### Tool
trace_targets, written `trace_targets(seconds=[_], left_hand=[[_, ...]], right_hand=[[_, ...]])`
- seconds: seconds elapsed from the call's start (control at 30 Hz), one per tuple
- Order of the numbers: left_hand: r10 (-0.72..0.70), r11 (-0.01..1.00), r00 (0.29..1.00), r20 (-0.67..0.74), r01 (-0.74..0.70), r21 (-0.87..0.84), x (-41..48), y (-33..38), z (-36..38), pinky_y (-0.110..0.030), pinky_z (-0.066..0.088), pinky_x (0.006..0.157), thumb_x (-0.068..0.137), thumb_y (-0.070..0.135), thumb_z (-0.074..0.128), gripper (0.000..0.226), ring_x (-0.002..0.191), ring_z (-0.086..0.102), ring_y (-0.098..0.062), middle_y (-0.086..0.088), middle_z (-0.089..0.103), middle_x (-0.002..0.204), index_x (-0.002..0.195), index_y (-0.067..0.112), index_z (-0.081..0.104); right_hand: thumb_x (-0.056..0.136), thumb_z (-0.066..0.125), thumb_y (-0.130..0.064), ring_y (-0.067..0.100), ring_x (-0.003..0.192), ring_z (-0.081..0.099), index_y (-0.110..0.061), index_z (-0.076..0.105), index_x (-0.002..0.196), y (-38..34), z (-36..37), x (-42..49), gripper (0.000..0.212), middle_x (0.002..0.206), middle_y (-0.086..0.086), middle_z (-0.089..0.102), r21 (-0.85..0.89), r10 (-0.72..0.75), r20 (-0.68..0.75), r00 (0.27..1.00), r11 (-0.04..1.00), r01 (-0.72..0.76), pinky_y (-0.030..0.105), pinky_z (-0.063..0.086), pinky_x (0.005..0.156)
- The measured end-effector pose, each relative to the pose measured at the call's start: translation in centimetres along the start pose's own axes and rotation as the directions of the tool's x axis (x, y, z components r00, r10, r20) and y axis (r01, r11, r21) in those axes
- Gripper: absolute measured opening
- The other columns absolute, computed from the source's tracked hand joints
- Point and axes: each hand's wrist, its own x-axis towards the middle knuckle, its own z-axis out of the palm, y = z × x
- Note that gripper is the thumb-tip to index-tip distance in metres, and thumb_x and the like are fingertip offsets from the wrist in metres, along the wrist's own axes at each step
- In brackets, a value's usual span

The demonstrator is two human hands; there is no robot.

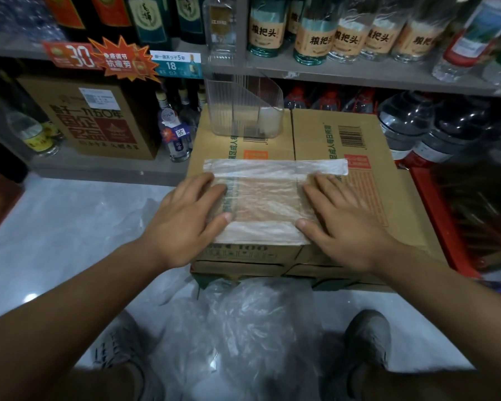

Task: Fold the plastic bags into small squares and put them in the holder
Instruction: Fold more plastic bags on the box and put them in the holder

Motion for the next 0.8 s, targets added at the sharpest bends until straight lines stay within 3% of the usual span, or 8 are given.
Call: trace_targets(seconds=[0.03, 0.1, 0.17, 0.27, 0.4, 0.53, 0.67, 0.8], left_hand=[[-0.011, 0.999, 1.000, 0.003, 0.011, -0.050, 0.0, 0.1, 0.0, -0.052, 0.031, 0.116, 0.097, 0.067, 0.024, 0.070, 0.146, 0.027, -0.026, -0.005, 0.029, 0.160, 0.152, 0.025, 0.036], [-0.044, 0.985, 0.999, -0.018, 0.041, -0.171, -0.1, 0.3, -0.5, -0.050, 0.028, 0.119, 0.097, 0.068, 0.025, 0.070, 0.149, 0.024, -0.023, -0.001, 0.026, 0.164, 0.154, 0.029, 0.033], [-0.036, 0.982, 0.996, -0.079, 0.021, -0.190, -0.1, 0.5, -1.3, -0.046, 0.029, 0.116, 0.097, 0.065, 0.032, 0.064, 0.146, 0.032, -0.023, 0.000, 0.033, 0.160, 0.148, 0.028, 0.042], [0.139, 0.986, 0.977, -0.161, -0.151, -0.065, -0.2, 1.2, -2.2, -0.039, 0.036, 0.100, 0.094, 0.062, 0.044, 0.050, 0.125, 0.048, -0.022, 0.001, 0.054, 0.135, 0.122, 0.024, 0.064], [0.309, 0.950, 0.950, -0.043, -0.310, -0.030, -0.7, 1.6, -2.2, -0.035, 0.042, 0.086, 0.084, 0.069, 0.058, 0.048, 0.107, 0.053, -0.014, 0.008, 0.059, 0.112, 0.107, 0.029, 0.070], [0.308, 0.951, 0.951, -0.005, -0.308, -0.038, -0.9, 1.3, -1.6, -0.034, 0.047, 0.086, 0.078, 0.039, 0.083, 0.034, 0.105, 0.056, -0.018, 0.008, 0.062, 0.111, 0.108, 0.027, 0.072], [0.260, 0.957, 0.966, -0.004, -0.258, -0.130, -0.9, 1.0, -2.5, -0.009, 0.036, 0.087, 0.081, 0.025, 0.084, 0.030, 0.107, 0.056, -0.010, 0.010, 0.065, 0.113, 0.110, 0.023, 0.076], [0.214, 0.933, 0.976, -0.032, -0.214, -0.291, -0.9, 0.9, -3.2, -0.030, 0.054, 0.092, 0.092, 0.023, 0.070, 0.019, 0.105, 0.062, -0.004, 0.010, 0.068, 0.111, 0.109, 0.019, 0.076]], right_hand=[[0.095, 0.028, -0.069, 0.016, 0.153, 0.006, -0.030, 0.022, 0.158, -0.2, -0.2, -0.2, 0.075, 0.167, -0.003, 0.012, 0.037, -0.021, -0.075, 0.997, 0.999, 0.024, 0.041, 0.010, 0.124], [0.090, 0.047, -0.066, 0.022, 0.133, 0.038, -0.022, 0.053, 0.136, -1.4, -0.5, -0.5, 0.064, 0.143, 0.000, 0.046, 0.080, -0.128, -0.217, 0.968, 0.986, 0.149, 0.045, 0.036, 0.109], [0.084, 0.063, -0.059, 0.022, 0.109, 0.049, -0.019, 0.064, 0.112, -2.8, 0.0, -0.7, 0.050, 0.116, 0.000, 0.056, 0.060, -0.272, -0.281, 0.920, 0.952, 0.300, 0.042, 0.045, 0.090], [0.081, 0.078, -0.038, 0.025, 0.097, 0.052, -0.017, 0.065, 0.098, -3.9, 1.3, -0.7, 0.030, 0.104, 0.001, 0.057, 0.009, -0.371, -0.265, 0.890, 0.922, 0.387, 0.042, 0.048, 0.082], [0.086, 0.074, -0.020, 0.024, 0.094, 0.054, -0.016, 0.066, 0.091, -3.9, 2.0, -0.5, 0.010, 0.098, 0.000, 0.059, 0.034, -0.376, -0.308, 0.874, 0.914, 0.405, 0.043, 0.050, 0.080], [0.086, 0.075, -0.025, 0.022, 0.094, 0.053, -0.017, 0.067, 0.089, -3.8, 1.6, -0.4, 0.012, 0.097, -0.002, 0.058, 0.050, -0.357, -0.308, 0.882, 0.919, 0.390, 0.040, 0.051, 0.077], [0.086, 0.076, -0.028, 0.021, 0.095, 0.053, -0.018, 0.067, 0.090, -4.2, 1.3, -0.3, 0.014, 0.098, -0.003, 0.058, 0.047, -0.348, -0.288, 0.892, 0.926, 0.376, 0.040, 0.051, 0.076], [0.085, 0.076, -0.026, 0.020, 0.091, 0.055, -0.019, 0.067, 0.089, -4.6, 0.9, -0.2, 0.012, 0.094, -0.004, 0.061, 0.042, -0.312, -0.305, 0.900, 0.940, 0.339, 0.035, 0.051, 0.073]])
